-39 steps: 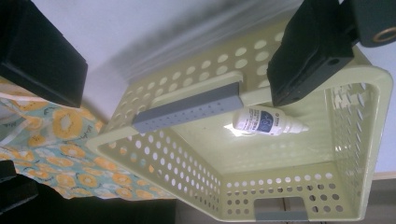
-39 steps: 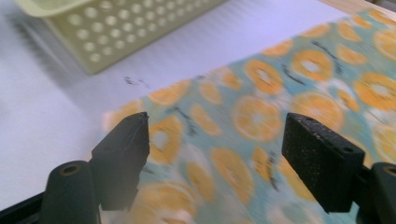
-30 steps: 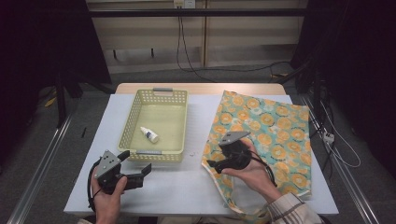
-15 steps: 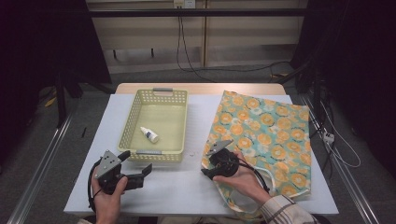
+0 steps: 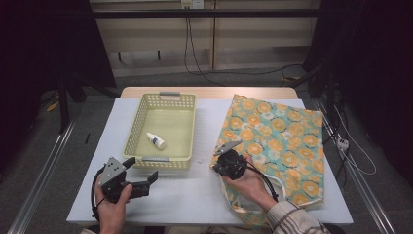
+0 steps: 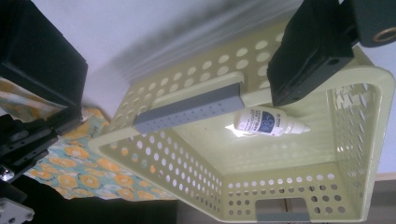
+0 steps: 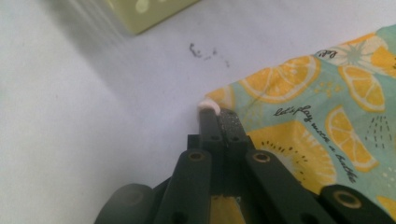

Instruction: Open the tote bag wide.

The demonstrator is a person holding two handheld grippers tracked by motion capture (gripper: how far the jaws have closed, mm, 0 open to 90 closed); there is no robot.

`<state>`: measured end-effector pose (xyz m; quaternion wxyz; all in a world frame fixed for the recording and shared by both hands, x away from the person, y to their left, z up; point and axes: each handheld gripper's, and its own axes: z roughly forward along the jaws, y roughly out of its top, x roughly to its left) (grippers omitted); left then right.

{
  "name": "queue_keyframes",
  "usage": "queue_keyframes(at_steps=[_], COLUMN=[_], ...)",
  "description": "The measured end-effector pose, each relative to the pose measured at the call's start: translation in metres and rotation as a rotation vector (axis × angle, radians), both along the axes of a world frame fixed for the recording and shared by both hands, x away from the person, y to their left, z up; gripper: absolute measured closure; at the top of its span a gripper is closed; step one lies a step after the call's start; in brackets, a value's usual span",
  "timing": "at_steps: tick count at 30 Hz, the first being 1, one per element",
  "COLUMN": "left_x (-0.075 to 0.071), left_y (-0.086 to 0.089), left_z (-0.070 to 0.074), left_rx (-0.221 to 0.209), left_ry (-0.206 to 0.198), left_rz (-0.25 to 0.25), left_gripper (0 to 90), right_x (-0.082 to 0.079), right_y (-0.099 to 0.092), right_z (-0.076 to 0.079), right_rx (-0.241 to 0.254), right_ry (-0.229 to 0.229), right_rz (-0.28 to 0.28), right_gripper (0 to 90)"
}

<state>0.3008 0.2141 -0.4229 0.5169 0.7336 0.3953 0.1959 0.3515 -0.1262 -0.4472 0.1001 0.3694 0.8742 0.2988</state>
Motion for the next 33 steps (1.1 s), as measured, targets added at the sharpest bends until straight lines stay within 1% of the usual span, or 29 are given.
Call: queue_keyframes(at_steps=[2, 3, 4, 5, 6, 7, 9, 10, 12, 13, 15, 17, 18, 20, 25, 28, 31, 33], left_x=[0.0, 0.0, 0.0, 0.0, 0.0, 0.0, 0.0, 0.0, 0.0, 0.0, 0.0, 0.0, 0.0, 0.0, 0.0, 0.0, 0.0, 0.0], left_y=[0.0, 0.0, 0.0, 0.0, 0.0, 0.0, 0.0, 0.0, 0.001, 0.001, 0.001, 0.001, 0.001, 0.001, 0.002, 0.002, 0.002, 0.002], left_z=[0.0, 0.0, 0.0, 0.0, 0.0, 0.0, 0.0, 0.0, 0.0, 0.0, 0.0, 0.0, 0.0, 0.0, 0.0, 0.001, 0.001, 0.001], left_rx=[0.0, -0.002, -0.001, -0.003, -0.002, -0.005, -0.004, -0.006, -0.005, -0.004, -0.003, -0.004, -0.004, -0.005, -0.005, -0.006, -0.012, -0.012], left_ry=[0.0, 0.0, -0.001, 0.0, 0.0, -0.001, -0.003, -0.002, -0.003, -0.002, -0.001, -0.001, -0.001, -0.002, -0.001, -0.001, -0.002, -0.002], left_rz=[0.0, 0.0, 0.0, -0.001, -0.001, 0.0, -0.001, -0.001, -0.003, -0.004, -0.004, -0.004, -0.004, -0.005, -0.004, -0.008, -0.007, -0.006], left_gripper=[4.4, 4.4, 4.4, 4.5, 4.5, 4.4, 4.5, 4.5, 4.4, 4.4, 4.4, 4.5, 4.5, 4.4, 4.4, 4.4, 4.4, 4.5], right_x=[0.003, 0.007, 0.007, 0.012, 0.012, 0.015, 0.026, 0.026, 0.032, 0.039, 0.041, 0.052, 0.052, 0.061, 0.078, 0.091, 0.101, 0.106], right_y=[0.002, 0.005, 0.005, 0.009, 0.009, 0.01, 0.015, 0.015, 0.017, 0.02, 0.021, 0.025, 0.025, 0.03, 0.039, 0.044, 0.047, 0.047], right_z=[0.002, 0.006, 0.006, 0.01, 0.01, 0.011, 0.015, 0.015, 0.017, 0.018, 0.019, 0.019, 0.019, 0.023, 0.031, 0.034, 0.034, 0.03], right_rx=[0.008, 0.018, 0.018, 0.031, 0.031, 0.035, 0.05, 0.05, 0.064, 0.069, 0.072, 0.078, 0.078, 0.087, 0.095, 0.091, 0.087, 0.095], right_ry=[-0.005, -0.017, -0.017, -0.034, -0.034, -0.044, -0.06, -0.06, -0.066, -0.078, -0.08, -0.08, -0.08, -0.098, -0.113, -0.118, -0.125, -0.121], right_rz=[-0.01, -0.018, -0.018, -0.029, -0.029, -0.031, -0.045, -0.045, -0.055, -0.06, -0.061, -0.076, -0.076, -0.087, -0.09, -0.095, -0.085, -0.084], right_gripper=[90.0, 90.0, 90.0, 90.0, 90.0, 90.0, 90.0, 90.0, 90.0, 90.0, 90.0, 90.0, 90.0, 90.0, 90.0, 90.0, 90.0, 90.0])
